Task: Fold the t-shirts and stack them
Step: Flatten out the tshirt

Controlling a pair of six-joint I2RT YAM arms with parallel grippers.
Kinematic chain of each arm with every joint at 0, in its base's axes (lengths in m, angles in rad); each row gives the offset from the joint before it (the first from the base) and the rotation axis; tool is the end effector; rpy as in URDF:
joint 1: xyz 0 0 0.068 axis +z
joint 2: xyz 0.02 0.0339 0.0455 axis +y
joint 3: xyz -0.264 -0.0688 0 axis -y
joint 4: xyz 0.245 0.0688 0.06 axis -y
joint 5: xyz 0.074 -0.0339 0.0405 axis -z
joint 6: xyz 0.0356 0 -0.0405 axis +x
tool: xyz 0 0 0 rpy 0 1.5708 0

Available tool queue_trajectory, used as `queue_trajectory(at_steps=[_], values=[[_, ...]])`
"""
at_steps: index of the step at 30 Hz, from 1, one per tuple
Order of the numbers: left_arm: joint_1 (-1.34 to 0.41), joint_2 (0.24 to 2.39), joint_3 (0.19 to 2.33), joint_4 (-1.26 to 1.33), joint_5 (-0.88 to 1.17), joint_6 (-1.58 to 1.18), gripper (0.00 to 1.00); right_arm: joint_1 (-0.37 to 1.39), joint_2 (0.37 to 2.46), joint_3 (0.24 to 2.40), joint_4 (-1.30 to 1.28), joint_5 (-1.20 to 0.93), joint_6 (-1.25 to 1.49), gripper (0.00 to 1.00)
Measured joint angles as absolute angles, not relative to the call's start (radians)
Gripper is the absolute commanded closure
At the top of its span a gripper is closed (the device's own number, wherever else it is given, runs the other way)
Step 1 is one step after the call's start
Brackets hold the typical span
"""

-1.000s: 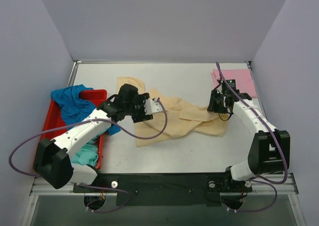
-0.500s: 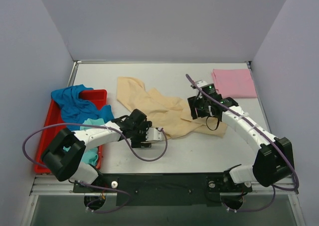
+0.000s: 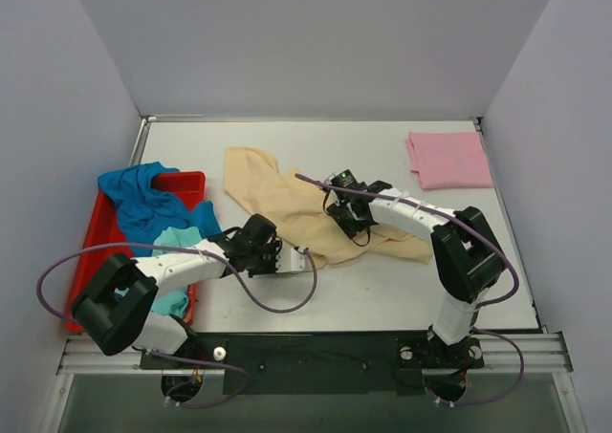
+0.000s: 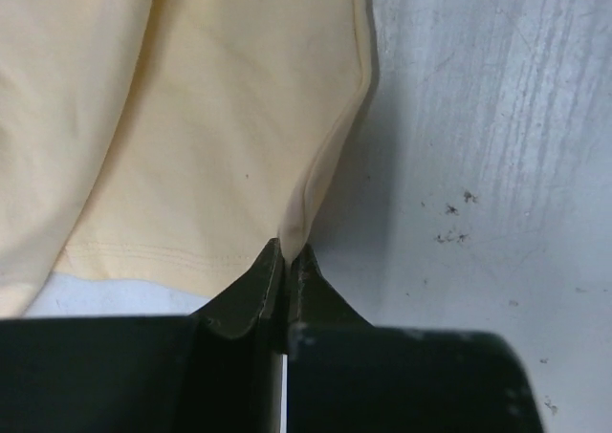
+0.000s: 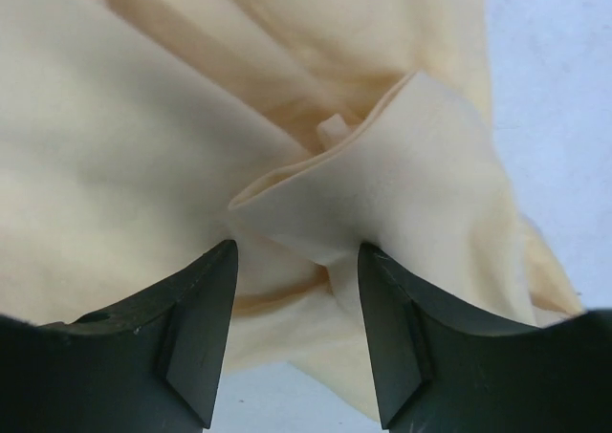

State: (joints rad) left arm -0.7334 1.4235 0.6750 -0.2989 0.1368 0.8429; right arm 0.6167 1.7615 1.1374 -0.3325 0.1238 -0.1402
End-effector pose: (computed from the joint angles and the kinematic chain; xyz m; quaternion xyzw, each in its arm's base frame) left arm 0.1871 -0.1751 0.1572 0.6958 0.6670 -0.0518 0.2613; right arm 0.3019 0.2086 0.1889 -0.3341 0.8910 0.0139 0.3071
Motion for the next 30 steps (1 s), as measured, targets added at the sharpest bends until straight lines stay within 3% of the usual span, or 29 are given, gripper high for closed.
queue_trajectory(at_steps=[5,8,19,26,28,30], values=[[-0.725,1.373,0.664,-0.318,0.135,0.840,1.00,0.614,1.767,1.165,-0.316,0.193,-0.159,0.71],[-0.705,1.364,0.665,-0.326,0.134,0.838,1.00,0.614,1.771,1.170,-0.300,0.225,-0.166,0.85],[-0.647,1.346,0.672,-0.372,0.136,0.827,1.00,0.625,1.755,1.133,-0.247,0.202,-0.209,0.56],[-0.645,1.340,0.672,-0.378,0.142,0.823,1.00,0.689,1.729,1.101,-0.181,0.200,-0.241,0.55],[-0.644,1.337,0.672,-0.379,0.143,0.823,1.00,0.698,1.748,1.107,-0.166,0.226,-0.250,0.63],[-0.643,1.335,0.672,-0.385,0.144,0.823,1.00,0.706,1.781,1.121,-0.153,0.274,-0.264,0.66]])
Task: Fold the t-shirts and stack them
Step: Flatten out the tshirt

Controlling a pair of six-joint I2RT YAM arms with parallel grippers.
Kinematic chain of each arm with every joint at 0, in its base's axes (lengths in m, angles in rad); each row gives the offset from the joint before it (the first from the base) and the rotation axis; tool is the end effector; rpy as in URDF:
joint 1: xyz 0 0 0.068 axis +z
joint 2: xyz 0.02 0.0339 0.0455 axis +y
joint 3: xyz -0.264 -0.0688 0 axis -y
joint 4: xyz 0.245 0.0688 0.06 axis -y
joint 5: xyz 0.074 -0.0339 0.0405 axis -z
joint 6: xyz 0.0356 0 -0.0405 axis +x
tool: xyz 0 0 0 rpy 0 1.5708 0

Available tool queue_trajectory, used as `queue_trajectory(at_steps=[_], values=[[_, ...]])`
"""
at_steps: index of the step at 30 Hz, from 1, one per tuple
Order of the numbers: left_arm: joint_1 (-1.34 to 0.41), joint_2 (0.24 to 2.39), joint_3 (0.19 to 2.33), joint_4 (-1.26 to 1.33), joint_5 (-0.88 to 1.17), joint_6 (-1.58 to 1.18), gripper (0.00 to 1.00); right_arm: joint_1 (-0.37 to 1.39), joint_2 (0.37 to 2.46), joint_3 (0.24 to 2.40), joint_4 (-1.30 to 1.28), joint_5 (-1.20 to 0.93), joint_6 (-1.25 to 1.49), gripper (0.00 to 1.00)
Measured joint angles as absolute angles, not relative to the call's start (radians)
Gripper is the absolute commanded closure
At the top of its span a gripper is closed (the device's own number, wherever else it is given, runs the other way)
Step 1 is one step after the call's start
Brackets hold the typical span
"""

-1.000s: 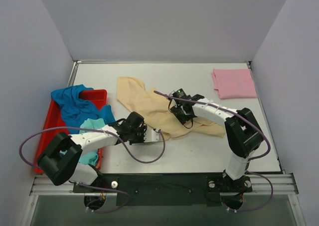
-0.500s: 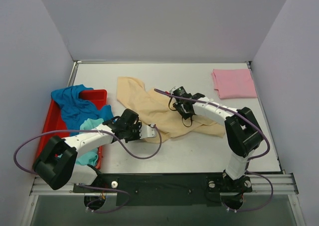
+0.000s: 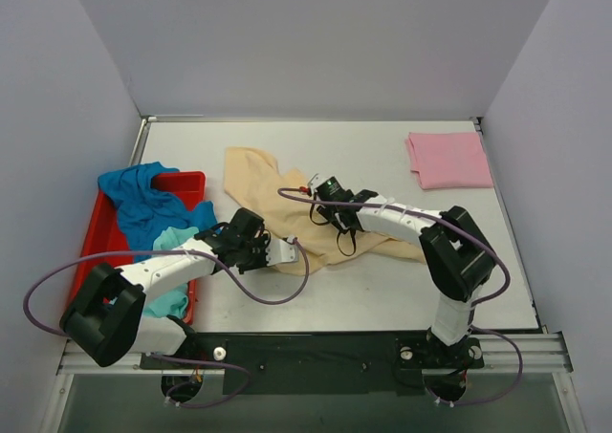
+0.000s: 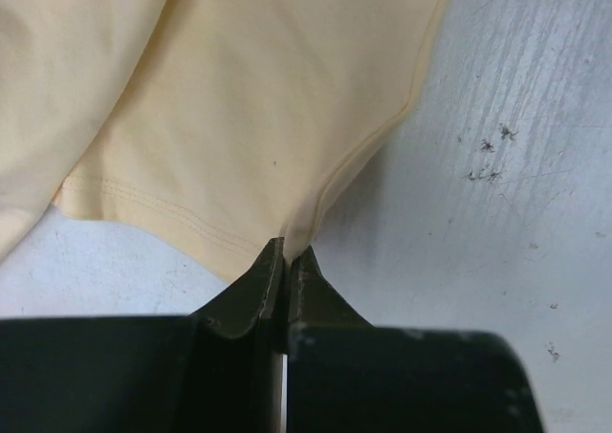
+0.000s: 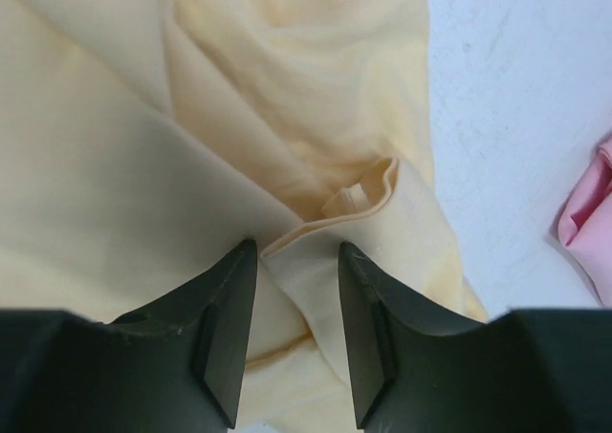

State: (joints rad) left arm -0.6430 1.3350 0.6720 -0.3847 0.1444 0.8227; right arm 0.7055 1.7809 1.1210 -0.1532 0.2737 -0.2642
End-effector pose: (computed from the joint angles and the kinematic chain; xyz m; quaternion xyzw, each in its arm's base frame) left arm 0.1913 -0.1498 0.1721 0.6584 0.7036 -0.0463 0.2631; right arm 0.2954 0.2390 0.1903 -0.3843 0.8378 -0.0435 0.3852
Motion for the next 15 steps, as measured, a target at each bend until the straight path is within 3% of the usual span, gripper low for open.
queue_trajectory(at_steps=[15], values=[[-0.636,1.332,0.685,-0.409,0.154,0.823,1.00,0.697,1.864,1.157,-0.142,0.527,-0.315,0.74]])
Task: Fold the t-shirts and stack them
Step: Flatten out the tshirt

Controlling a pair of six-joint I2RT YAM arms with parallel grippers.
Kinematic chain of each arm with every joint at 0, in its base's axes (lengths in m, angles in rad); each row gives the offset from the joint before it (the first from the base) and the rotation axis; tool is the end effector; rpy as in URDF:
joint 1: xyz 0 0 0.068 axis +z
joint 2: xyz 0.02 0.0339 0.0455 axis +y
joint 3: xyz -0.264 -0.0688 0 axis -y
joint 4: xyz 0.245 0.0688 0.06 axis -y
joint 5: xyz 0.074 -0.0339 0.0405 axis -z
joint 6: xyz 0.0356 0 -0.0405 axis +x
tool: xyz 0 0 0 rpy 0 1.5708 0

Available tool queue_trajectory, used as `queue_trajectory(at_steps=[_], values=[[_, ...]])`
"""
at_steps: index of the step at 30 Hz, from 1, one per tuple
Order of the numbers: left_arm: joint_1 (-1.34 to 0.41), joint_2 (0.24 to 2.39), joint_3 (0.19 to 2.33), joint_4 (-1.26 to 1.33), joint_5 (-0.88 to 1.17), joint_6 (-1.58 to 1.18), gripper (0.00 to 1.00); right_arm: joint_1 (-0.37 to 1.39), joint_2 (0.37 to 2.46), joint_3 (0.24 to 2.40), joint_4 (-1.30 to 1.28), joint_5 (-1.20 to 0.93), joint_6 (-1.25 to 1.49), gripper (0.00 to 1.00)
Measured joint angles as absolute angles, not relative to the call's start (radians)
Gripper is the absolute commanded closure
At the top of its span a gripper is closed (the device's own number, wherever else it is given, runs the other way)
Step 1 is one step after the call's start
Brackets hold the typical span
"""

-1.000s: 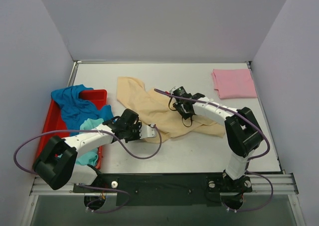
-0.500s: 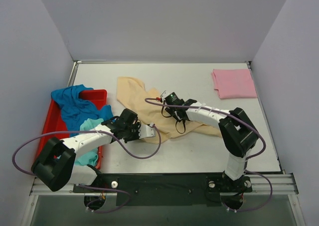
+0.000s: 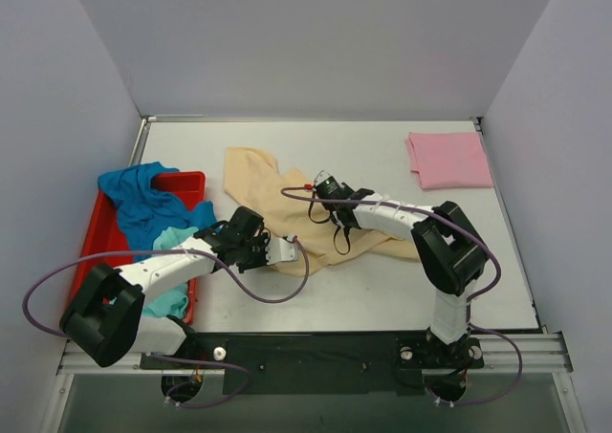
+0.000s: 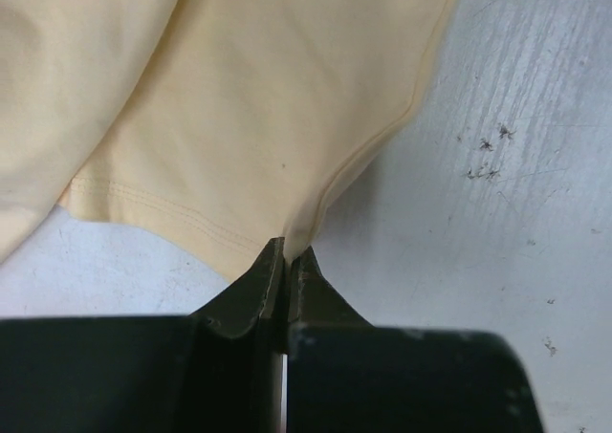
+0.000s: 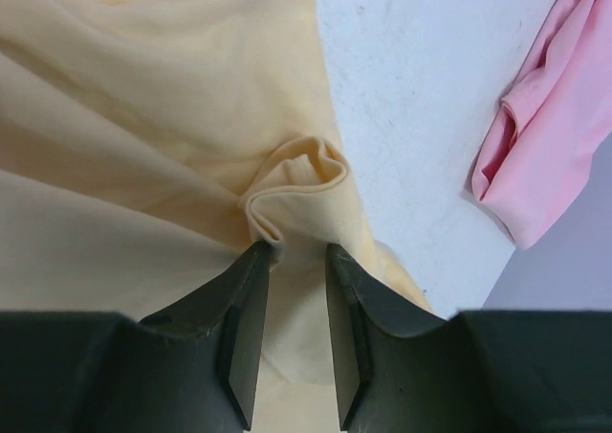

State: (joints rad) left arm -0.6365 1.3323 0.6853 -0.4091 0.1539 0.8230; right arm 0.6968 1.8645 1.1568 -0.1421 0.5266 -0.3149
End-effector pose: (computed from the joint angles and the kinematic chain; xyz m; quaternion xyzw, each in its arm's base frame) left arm 0.1922 -0.1488 0.1752 0.6574 0.7056 -0.0504 0.2596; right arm 0.3112 0.2371 0.1738 -0.3575 0.8348 -0.1745 0.3806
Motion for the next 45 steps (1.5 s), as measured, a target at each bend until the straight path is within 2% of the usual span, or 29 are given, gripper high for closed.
queue_trajectory(at_steps=[7,13,17,19,21,22,32,36,41,45], values=[[-0.633,1.332,0.689,-0.411,0.154,0.823,1.00,0.653,1.864,1.156,-0.143,0.528,-0.300,0.71],[-0.633,1.332,0.690,-0.412,0.155,0.823,1.00,0.642,1.864,1.156,-0.149,0.455,-0.286,0.74],[-0.633,1.332,0.694,-0.416,0.155,0.823,1.00,0.643,1.864,1.156,-0.153,0.390,-0.275,0.80],[-0.633,1.332,0.695,-0.416,0.155,0.823,1.00,0.643,1.864,1.156,-0.154,0.374,-0.266,0.87],[-0.633,1.332,0.695,-0.416,0.155,0.823,1.00,0.642,1.864,1.159,-0.154,0.368,-0.260,0.98],[-0.633,1.332,0.696,-0.417,0.155,0.823,1.00,0.642,1.864,1.161,-0.155,0.368,-0.258,1.00],[-0.603,1.337,0.726,-0.424,0.122,0.802,1.00,0.625,1.822,1.170,-0.187,0.408,-0.225,1.00],[-0.499,1.337,0.837,-0.460,0.098,0.770,1.00,0.557,1.624,1.169,-0.234,0.444,-0.189,1.00],[-0.358,1.293,1.037,-0.527,0.085,0.735,1.00,0.416,1.174,1.179,-0.249,0.456,-0.144,1.00],[-0.308,1.242,1.205,-0.618,0.088,0.707,1.00,0.400,0.886,1.239,-0.265,0.442,-0.128,1.00]])
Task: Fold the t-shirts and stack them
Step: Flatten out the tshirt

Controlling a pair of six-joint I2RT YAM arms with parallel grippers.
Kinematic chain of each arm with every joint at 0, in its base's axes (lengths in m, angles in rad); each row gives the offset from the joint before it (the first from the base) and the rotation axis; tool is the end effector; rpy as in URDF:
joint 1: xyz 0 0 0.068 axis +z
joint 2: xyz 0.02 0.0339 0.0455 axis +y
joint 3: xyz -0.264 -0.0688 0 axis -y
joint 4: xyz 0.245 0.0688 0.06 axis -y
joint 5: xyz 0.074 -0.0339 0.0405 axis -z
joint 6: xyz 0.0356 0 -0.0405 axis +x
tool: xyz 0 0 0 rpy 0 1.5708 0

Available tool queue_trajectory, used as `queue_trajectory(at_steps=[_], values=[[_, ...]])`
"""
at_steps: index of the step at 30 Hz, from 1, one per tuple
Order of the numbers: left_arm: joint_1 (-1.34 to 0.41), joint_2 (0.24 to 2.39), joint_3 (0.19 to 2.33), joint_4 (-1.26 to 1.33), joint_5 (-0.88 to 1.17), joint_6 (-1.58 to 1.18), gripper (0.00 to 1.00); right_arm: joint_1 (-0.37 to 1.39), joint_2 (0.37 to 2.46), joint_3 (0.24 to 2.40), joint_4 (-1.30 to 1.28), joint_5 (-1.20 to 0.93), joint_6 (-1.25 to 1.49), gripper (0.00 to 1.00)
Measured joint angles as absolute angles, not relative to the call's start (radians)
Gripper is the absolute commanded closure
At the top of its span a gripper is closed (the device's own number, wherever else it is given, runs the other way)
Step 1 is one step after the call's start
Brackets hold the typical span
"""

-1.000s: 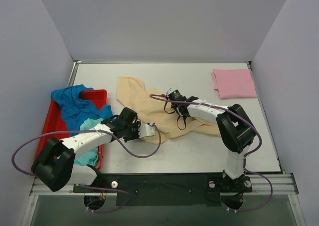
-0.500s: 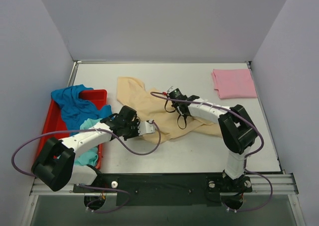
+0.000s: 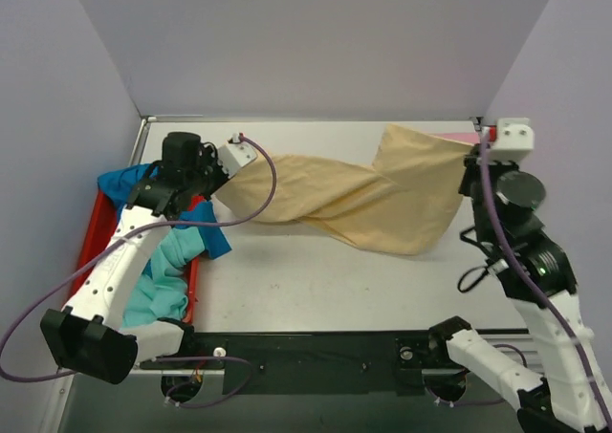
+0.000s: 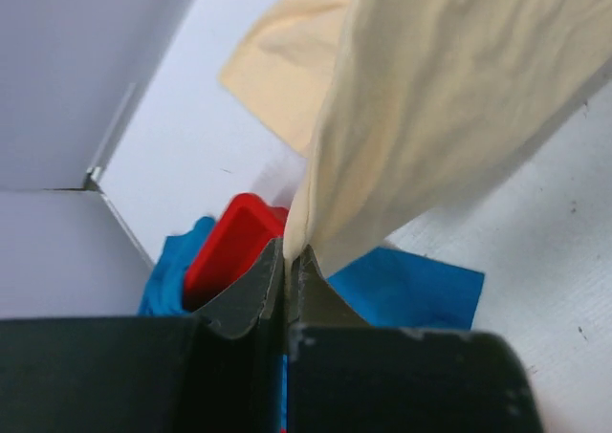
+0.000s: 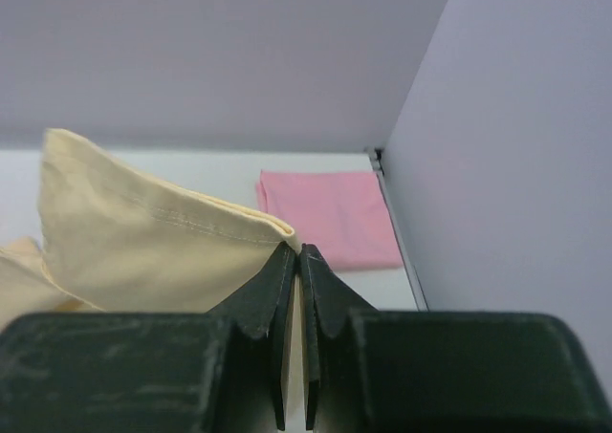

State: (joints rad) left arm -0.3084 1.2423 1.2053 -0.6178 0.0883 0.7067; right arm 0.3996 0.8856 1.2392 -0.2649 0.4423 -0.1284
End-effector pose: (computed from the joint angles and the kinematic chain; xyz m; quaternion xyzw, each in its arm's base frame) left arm 0.2551 -0.0846 0.3476 0.4526 0.7736 0.0486 0.4408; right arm 0.1605 0.0512 0.4684 -0.0156 0.6780 -0.0494 0.7332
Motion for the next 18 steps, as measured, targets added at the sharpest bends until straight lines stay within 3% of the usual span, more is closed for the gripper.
queue_trajectory(at_steps=[5,18], values=[[-0.274,1.193,1.429,-0.736,0.087,0.683,1.00,0.401,0.740,1.388,-0.328,0.418,-0.123,1.00],[-0.266,1.069,1.965,-0.978,0.083,0.683,1.00,0.401,0.735,1.878,-0.512,0.271,-0.154,1.00]])
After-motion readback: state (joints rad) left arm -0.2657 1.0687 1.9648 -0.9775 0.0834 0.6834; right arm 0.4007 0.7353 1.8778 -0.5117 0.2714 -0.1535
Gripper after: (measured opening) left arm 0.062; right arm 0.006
